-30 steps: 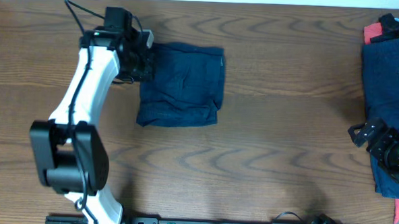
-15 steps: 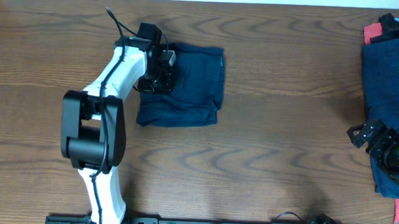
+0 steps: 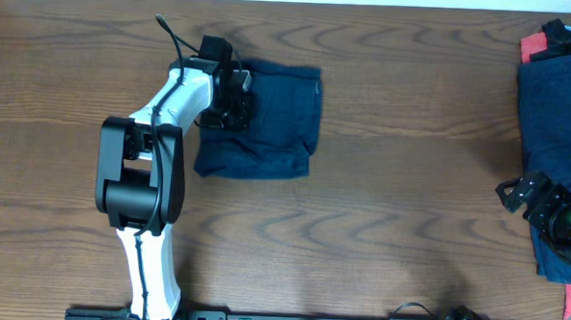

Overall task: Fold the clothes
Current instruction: 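Pull the jeans further left and up toward the far-left corner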

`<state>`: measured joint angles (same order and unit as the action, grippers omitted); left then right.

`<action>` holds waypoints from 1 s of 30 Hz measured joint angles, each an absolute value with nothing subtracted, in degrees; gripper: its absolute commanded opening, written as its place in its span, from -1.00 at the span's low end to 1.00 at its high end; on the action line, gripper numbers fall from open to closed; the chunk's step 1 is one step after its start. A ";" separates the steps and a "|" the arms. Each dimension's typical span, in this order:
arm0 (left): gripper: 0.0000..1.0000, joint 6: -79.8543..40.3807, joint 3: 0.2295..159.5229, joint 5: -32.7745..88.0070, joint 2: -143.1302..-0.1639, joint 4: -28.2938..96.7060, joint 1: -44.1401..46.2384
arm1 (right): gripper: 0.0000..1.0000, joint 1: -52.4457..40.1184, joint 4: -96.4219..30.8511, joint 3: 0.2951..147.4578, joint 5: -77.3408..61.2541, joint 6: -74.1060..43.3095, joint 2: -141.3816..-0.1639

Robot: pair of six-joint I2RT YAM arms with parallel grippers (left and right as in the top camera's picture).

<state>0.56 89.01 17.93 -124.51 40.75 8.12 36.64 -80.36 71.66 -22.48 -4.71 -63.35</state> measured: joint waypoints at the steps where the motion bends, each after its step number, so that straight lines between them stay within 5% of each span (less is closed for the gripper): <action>1: -0.88 0.25 89.17 17.63 -124.75 39.35 7.86 | 0.99 36.64 -80.36 71.66 -22.48 -4.71 -63.35; 17: -0.88 -0.25 89.97 8.91 -129.05 13.02 -1.23 | 0.99 36.64 -80.79 71.66 -22.41 -4.69 -63.35; 30: -0.88 -1.65 91.13 -1.06 -129.58 10.94 -13.15 | 0.99 36.64 -80.79 71.66 -20.86 -4.69 -63.35</action>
